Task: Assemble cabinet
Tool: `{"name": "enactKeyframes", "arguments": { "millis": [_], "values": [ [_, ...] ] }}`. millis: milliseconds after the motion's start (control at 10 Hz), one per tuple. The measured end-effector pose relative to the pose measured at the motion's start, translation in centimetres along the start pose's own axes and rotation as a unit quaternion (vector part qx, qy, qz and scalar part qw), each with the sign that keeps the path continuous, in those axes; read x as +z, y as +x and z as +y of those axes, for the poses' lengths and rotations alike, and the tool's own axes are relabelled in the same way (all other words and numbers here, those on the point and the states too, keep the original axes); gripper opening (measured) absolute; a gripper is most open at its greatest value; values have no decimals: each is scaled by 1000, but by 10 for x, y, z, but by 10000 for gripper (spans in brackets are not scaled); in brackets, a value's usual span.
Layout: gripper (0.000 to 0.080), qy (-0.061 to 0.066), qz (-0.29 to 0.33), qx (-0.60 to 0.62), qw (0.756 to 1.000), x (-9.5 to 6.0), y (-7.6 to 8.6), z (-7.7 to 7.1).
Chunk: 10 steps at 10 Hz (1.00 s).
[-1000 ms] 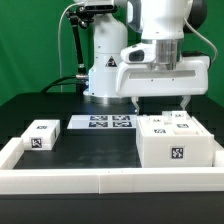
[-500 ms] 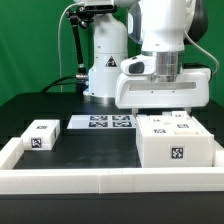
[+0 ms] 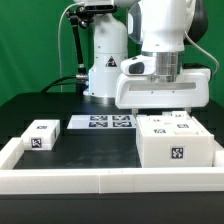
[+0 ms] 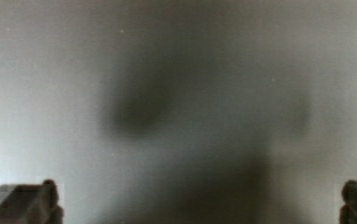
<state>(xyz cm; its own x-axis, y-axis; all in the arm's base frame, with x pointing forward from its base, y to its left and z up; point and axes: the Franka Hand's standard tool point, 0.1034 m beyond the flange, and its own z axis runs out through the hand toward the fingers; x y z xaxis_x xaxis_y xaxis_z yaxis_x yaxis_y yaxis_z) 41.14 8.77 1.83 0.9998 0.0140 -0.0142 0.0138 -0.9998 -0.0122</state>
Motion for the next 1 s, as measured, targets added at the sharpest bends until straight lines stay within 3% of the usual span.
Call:
{"name": "enactKeyframes", "arguments": {
  "millis": [300, 600, 1000],
  "values": [
    [796, -1, 13, -2, 1000, 11, 2, 0],
    [796, 3, 20, -3, 1000, 2, 30, -5],
    [796, 2, 20, -3, 1000, 3, 30, -5]
  ]
}}
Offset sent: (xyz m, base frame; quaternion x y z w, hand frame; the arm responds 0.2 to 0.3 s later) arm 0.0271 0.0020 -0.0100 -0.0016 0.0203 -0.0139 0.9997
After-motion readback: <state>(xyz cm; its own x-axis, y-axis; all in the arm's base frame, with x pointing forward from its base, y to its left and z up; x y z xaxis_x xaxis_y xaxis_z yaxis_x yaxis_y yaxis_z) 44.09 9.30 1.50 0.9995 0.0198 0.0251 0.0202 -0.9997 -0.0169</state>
